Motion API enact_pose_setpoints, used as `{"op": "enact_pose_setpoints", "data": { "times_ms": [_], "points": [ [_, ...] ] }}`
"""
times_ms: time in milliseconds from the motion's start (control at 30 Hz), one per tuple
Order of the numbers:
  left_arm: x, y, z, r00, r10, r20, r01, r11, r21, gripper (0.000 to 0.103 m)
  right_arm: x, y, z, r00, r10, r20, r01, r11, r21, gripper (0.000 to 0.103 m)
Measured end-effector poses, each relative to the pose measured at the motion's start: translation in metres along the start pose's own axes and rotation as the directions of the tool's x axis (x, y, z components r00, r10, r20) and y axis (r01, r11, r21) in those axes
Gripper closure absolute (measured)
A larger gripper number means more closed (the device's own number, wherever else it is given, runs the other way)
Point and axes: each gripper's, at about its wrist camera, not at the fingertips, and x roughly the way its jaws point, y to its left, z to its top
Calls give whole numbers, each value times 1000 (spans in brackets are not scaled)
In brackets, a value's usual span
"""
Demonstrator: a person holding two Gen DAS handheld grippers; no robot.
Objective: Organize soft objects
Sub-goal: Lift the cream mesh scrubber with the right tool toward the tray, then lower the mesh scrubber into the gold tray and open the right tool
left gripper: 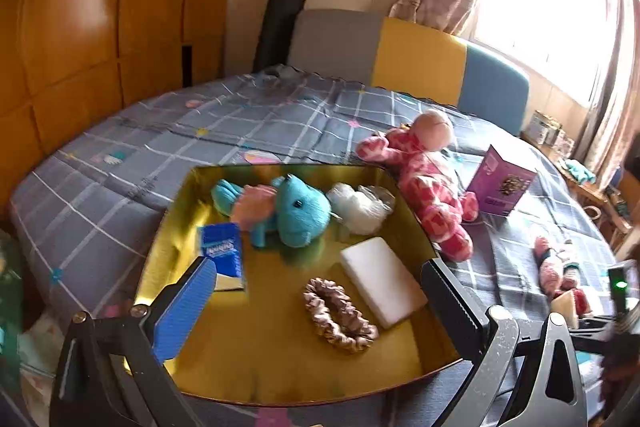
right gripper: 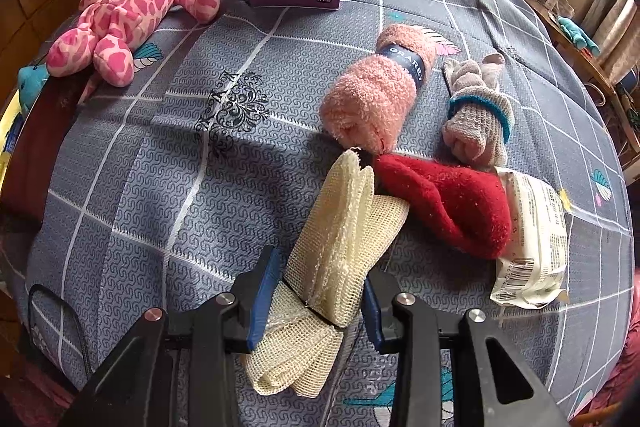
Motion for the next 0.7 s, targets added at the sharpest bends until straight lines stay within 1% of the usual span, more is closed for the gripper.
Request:
{"op": "enact_pose_setpoints", "data": {
  "times_ms": [67, 133, 167, 200, 300, 500, 600, 667, 700],
  "points": [
    [-1, 1, 0, 1000, 29, 2, -29, 1000, 12, 0, -2, 0, 1, 1000, 11, -3, -11, 1000, 14, 72],
    [0, 5, 0, 1000, 29, -9, -28, 1000, 3, 0, -5, 2, 2, 1000, 22, 2, -22, 999, 25, 73],
    [1, 7, 0, 999, 30, -18, -30, 1000, -1, 0, -8, 4, 4, 1000, 27, 11, -27, 999, 29, 73],
    [2, 9, -1, 999, 30, -25, -31, 1000, -6, 0, -11, 5, 5, 999, 31, 23, -32, 999, 34, 76],
    [2, 17, -2, 999, 36, -36, -37, 999, -31, 0, -25, 13, 11, 996, 59, 61, -62, 997, 41, 76],
    [-1, 35, 2, 998, 53, -27, -55, 995, -80, 0, -58, 50, 27, 981, 118, 153, -113, 993, -41, 77],
    [-3, 40, 4, 998, 54, -15, -55, 994, -90, 0, -67, 65, 37, 977, 121, 177, -111, 992, -63, 77],
    [-3, 43, 5, 998, 61, -11, -61, 994, -95, 0, -78, 68, 38, 970, 143, 198, -132, 989, -69, 77],
    [-3, 44, 6, 998, 62, -11, -63, 993, -98, 0, -86, 72, 40, 963, 175, 207, -162, 984, -79, 77]
  ]
}}
